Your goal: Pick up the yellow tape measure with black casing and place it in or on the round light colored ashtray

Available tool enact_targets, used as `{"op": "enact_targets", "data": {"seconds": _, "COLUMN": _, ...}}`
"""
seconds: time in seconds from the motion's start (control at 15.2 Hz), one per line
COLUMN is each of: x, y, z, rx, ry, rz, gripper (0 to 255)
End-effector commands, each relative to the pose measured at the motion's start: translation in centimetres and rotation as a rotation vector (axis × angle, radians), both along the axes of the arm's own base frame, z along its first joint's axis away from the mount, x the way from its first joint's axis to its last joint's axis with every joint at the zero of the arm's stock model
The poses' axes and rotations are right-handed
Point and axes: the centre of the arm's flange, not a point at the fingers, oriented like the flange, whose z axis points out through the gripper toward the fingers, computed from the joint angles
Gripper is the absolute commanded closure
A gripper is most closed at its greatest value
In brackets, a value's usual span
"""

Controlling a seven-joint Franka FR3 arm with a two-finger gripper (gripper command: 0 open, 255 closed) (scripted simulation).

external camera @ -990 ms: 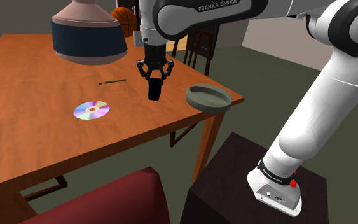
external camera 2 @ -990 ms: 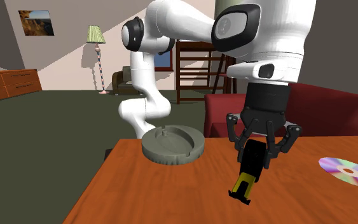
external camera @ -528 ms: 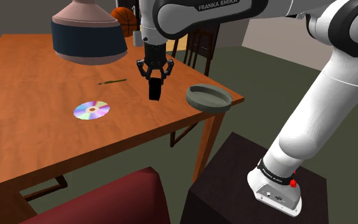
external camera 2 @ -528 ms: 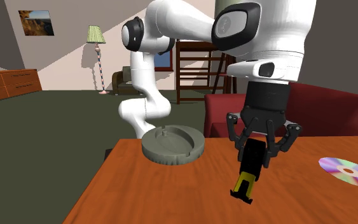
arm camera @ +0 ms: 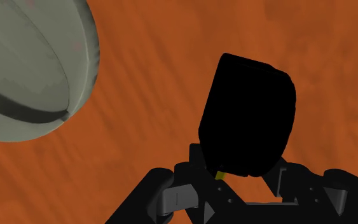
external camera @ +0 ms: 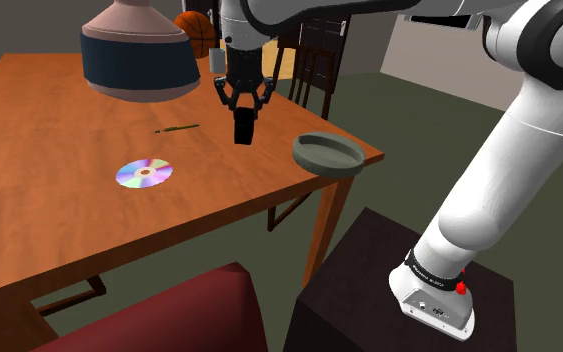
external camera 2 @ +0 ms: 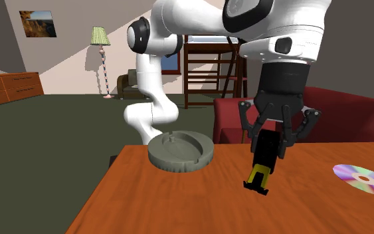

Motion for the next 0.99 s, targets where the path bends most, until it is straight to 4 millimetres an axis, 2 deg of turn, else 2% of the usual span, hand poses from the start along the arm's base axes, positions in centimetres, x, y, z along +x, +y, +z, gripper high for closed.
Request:
{"op": "enact_targets", "data": {"seconds": 0.0, "x": 0.0, "y": 0.0, "z": 1.1, "rx": 0.0, "ry": 0.0, "rz": 0.0, "gripper": 255}}
{"op": "enact_targets", "data": {"seconds": 0.59, "x": 0.0, "y": 0.0, "z": 5.8, "rx": 0.0, "ry": 0.0, "rz": 0.0, "gripper": 255}}
{"op": "enact_targets", "data": {"seconds": 0.92, "x": -5.7, "y": -3.3, "z": 6.2, "rx": 0.0, "ry": 0.0, "rz": 0.0, "gripper": 255}}
